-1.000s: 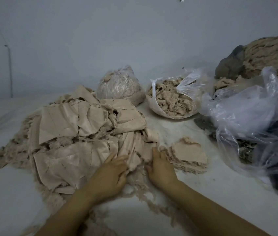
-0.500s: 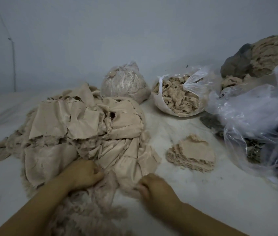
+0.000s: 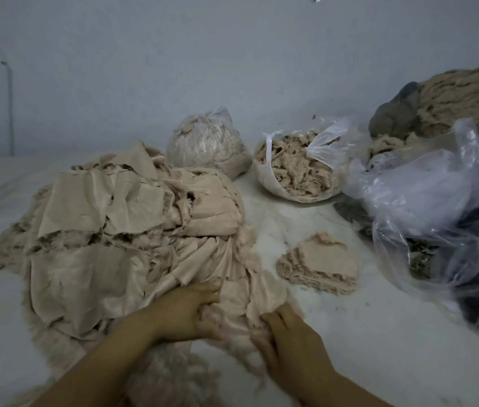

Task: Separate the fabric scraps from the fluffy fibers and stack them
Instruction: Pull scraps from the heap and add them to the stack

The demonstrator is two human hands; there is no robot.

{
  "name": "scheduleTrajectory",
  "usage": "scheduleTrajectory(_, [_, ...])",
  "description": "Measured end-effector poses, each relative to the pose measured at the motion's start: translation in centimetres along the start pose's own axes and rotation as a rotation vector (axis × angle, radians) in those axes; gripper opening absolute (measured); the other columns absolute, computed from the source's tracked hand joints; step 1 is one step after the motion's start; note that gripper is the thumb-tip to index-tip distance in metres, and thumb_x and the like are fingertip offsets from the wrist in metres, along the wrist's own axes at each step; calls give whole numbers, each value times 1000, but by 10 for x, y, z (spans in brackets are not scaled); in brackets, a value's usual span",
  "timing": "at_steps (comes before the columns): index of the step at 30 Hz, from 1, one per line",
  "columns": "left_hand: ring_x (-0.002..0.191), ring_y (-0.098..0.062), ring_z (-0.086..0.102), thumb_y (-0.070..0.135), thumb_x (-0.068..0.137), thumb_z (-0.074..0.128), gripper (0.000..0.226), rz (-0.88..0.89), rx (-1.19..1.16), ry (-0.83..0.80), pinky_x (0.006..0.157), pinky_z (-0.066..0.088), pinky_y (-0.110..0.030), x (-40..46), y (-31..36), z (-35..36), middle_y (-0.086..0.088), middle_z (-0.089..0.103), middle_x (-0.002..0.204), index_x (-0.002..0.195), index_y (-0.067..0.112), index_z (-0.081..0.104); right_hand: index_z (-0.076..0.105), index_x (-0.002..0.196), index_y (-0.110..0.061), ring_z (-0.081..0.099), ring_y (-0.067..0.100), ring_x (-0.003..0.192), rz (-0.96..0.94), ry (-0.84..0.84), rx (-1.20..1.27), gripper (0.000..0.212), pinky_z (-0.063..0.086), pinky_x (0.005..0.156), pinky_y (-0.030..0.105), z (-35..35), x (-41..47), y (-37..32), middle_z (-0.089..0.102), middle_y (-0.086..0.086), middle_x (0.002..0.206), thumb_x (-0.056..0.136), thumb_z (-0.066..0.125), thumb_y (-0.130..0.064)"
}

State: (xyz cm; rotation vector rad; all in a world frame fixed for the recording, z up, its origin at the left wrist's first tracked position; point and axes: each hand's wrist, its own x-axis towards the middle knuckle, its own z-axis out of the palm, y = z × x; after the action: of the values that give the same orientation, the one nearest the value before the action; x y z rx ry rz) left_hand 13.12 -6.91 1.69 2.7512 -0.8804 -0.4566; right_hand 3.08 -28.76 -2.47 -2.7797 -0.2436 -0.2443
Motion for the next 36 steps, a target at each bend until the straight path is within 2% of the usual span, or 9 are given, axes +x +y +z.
scheduleTrajectory(2, [119,-2,48,68,81,52,56,-24,-58,39,100,37,-19,-2,4,-6,16,53,130,106,21,69,58,105,-28,57,15,97,33,-58,50,36,42,74,26,-9,-5,5,52,-6,108,96,35,-55])
scheduleTrajectory(6, [77,-18,59,50,95,43,47,-83,220,229,71,45,-32,6,32,-12,-5,66,82,65,15,53,48,80,-24,55,17,80,231,11,155,30,46,70,32,-38,33,8,56,-3,85,99,38,-44])
scheduleTrajectory(10, [101,-22,58,26,97,43,23,-6,202,493,81,43,-31,29,59,-2,-2,61,105,96,12,61,44,128,-14,58,25,109,362,-111,59,52,45,79,32,-30,59,13,54,7,126,92,48,-52])
scheduleTrajectory(15, [146,-15,10,45,101,29,58,116,56,228,115,4,-20,35,56,37,9,16,156,150,16,21,45,120,-18,57,24,106,378,-104,23,50,38,69,29,-19,44,21,46,3,125,89,50,-57])
scheduleTrajectory(19, [141,2,-18,67,89,20,77,127,98,98,109,-15,-13,15,14,39,20,-13,152,152,27,3,53,97,-23,55,18,97,375,-63,43,34,34,63,28,-28,31,38,45,-3,108,90,52,-56])
scheduleTrajectory(23, [134,-5,34,49,97,40,43,110,-71,169,116,19,-26,16,24,16,12,44,143,125,21,58,38,67,-25,42,8,63,348,88,369,39,28,53,22,-31,27,36,44,-8,67,87,61,-47])
scheduleTrajectory(25, [122,-12,47,30,102,38,32,147,-71,321,112,28,-30,28,47,10,3,58,128,115,14,62,36,64,-30,39,2,58,321,130,488,38,31,51,19,-32,28,30,43,-10,61,88,63,-42])
scheduleTrajectory(28, [141,-8,24,32,103,28,45,188,-139,249,113,11,-17,43,72,21,3,34,151,145,19,35,42,63,-25,46,8,62,266,141,512,34,31,53,19,-29,30,24,47,-9,62,91,59,-35])
scheduleTrajectory(36, [142,-1,-15,49,101,17,59,40,48,110,117,-8,-26,44,50,45,11,-7,159,152,24,2,57,65,-3,46,19,60,483,448,941,31,37,62,33,-46,10,64,51,5,57,91,62,-20])
